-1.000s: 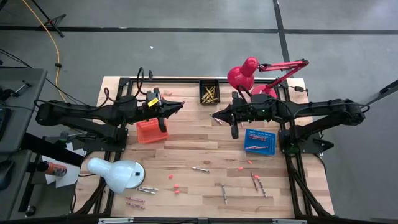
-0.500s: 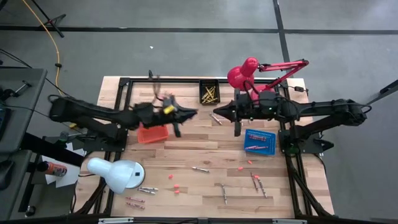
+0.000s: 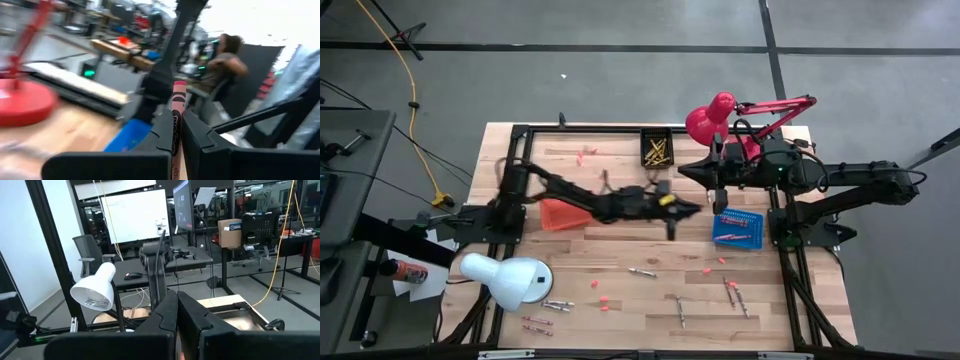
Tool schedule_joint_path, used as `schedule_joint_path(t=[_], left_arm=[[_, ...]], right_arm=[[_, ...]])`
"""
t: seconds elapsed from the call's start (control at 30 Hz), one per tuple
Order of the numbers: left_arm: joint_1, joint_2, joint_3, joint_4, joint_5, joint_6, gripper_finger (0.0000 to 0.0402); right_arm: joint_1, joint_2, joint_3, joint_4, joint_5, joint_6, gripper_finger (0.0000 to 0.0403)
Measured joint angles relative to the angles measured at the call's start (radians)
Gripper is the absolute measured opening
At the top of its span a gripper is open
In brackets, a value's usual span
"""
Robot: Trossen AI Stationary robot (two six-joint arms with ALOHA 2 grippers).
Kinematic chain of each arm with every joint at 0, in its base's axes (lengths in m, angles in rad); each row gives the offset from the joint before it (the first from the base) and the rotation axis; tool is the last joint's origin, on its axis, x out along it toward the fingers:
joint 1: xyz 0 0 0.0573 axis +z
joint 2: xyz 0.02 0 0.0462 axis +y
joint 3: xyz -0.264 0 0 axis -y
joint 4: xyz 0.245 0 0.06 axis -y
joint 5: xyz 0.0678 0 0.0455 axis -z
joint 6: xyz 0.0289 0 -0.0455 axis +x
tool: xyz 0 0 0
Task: Sort crayons
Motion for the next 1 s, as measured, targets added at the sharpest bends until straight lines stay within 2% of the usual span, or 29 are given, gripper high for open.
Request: schedule_joint_path(t=[0.3, 0.47, 0.7, 1.0], left_arm=[[0.000, 0.315, 0.439, -0.042, 0.083, -0.028, 0.0000], [0.000, 0.426, 0.591, -0.090, 0.081, -0.027, 0.0000], [0.000, 0.466, 0.636, -0.158, 0.065, -0.023, 0.0010], [0.003, 0.465, 0.635, -0.202, 0.052, 0.045, 0.0102]], right_arm=[[0.000, 0.001, 0.000, -0.020, 0.000, 0.016, 0.0000], [0.000, 0.002, 0.000, -0.041, 0.000, 0.016, 0.0000], [0.000, 0.002, 0.000, -0.054, 0.000, 0.016, 0.0000], [0.000, 0.002, 0.000, -0.059, 0.000, 0.016, 0.0000]])
